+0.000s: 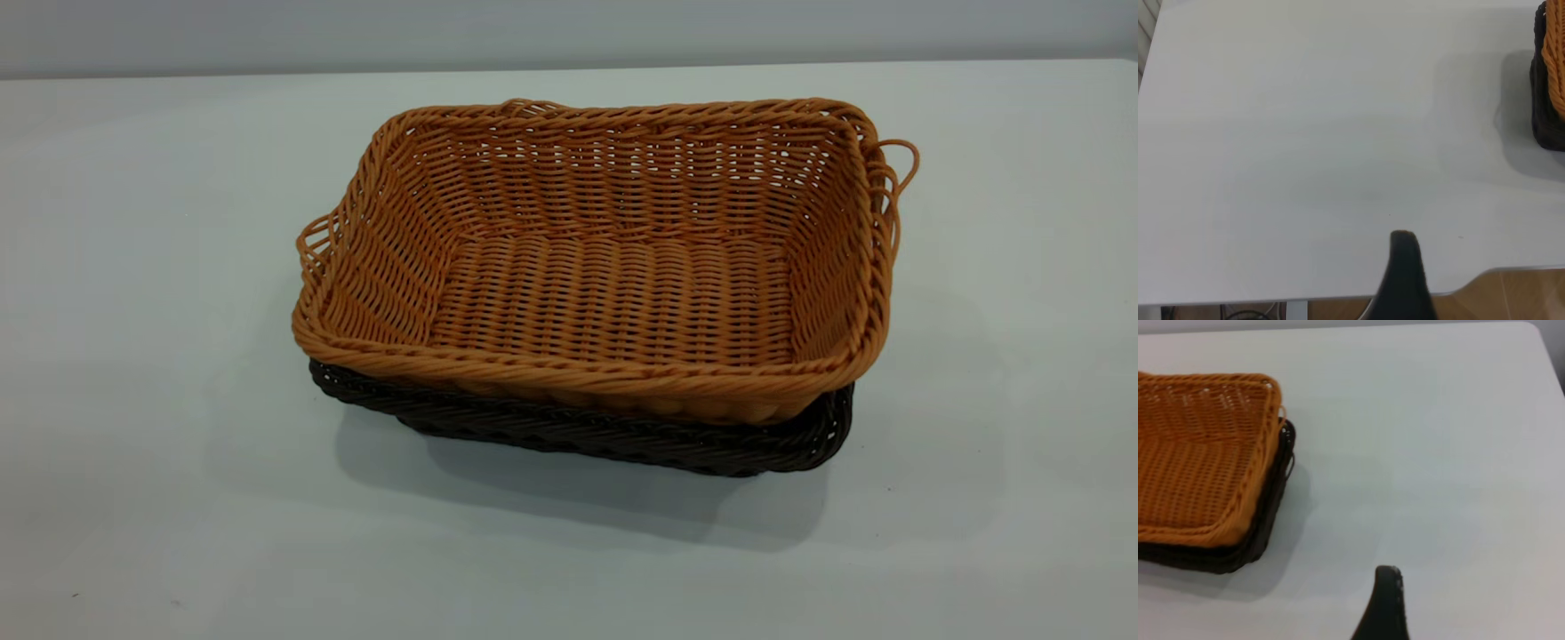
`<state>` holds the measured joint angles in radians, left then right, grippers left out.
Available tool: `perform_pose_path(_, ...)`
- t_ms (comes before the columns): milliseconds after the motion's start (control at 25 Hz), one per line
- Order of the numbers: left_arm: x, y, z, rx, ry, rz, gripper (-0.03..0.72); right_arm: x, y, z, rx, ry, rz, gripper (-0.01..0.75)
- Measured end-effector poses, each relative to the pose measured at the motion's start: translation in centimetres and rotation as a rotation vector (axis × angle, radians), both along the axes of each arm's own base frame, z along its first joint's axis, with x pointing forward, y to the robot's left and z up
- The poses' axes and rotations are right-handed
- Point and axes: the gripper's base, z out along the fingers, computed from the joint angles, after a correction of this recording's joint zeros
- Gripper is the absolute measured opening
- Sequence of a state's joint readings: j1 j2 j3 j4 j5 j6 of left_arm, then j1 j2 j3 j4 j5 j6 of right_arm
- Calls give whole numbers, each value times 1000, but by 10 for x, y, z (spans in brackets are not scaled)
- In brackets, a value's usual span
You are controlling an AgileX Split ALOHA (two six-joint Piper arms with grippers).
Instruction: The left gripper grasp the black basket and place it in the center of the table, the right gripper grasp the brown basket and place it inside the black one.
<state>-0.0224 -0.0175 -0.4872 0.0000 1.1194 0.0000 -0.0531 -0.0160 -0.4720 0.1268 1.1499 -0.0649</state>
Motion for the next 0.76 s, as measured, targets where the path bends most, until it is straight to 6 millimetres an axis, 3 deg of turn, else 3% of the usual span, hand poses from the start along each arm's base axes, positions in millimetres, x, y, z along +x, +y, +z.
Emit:
perform_pose_path(240, 0, 0, 0, 0, 0, 0, 537, 0, -7, -1, 22, 8, -108, 590)
perform_pose_path(760, 0, 0, 0, 0, 0, 0, 537, 0, -8, -1, 26, 8, -120, 590)
